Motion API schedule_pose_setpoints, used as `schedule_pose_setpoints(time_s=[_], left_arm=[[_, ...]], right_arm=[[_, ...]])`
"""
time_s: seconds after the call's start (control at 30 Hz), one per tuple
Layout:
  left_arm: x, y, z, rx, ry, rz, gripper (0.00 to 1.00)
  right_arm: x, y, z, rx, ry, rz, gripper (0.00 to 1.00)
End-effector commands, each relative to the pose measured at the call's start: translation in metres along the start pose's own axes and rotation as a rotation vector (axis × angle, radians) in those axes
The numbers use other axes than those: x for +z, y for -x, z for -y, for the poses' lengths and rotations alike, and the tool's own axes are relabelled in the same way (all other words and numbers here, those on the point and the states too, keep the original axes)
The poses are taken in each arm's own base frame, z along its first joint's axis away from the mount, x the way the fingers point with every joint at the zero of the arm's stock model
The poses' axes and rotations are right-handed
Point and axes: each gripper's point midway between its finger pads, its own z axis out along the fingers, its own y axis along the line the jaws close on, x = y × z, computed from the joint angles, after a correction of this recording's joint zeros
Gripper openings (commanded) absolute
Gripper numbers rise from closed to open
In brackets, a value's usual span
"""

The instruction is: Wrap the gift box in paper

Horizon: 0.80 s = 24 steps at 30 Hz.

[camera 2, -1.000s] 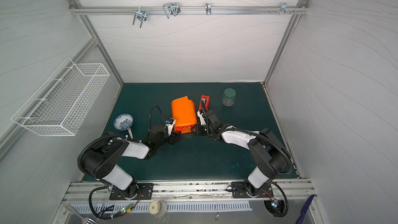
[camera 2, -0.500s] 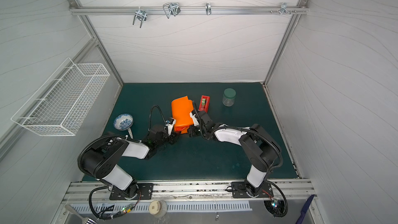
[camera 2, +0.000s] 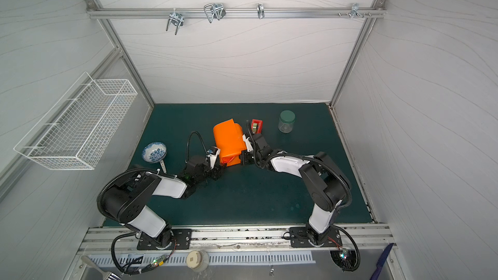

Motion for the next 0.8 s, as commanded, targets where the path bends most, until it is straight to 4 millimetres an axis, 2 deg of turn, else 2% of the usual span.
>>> schedule_pose_setpoints(time_s=[0.0, 0.33, 0.63, 0.77], left_arm=[[0.002, 0.023, 0.0, -0.003, -0.005, 0.059, 0.58], [0.001, 0.028, 0.002, -0.016, -0.015, 0.068, 0.59], [0.002, 0.025, 0.002, -0.017, -0.019, 0.062, 0.59], [0.001, 0.026, 0.002, -0.015, -0.019, 0.064, 0.59]], right_arm=[[0.001, -0.006, 0.014, -0.003, -0.033, -0.02, 0.06], [-0.011, -0.009, 0.007, -0.028, 0.004, -0.01, 0.1], [-0.005, -0.015, -0.024, -0.057, 0.114, -0.024, 0.1], [0.0, -0.009, -0.031, -0.05, 0.139, -0.015, 0.1]])
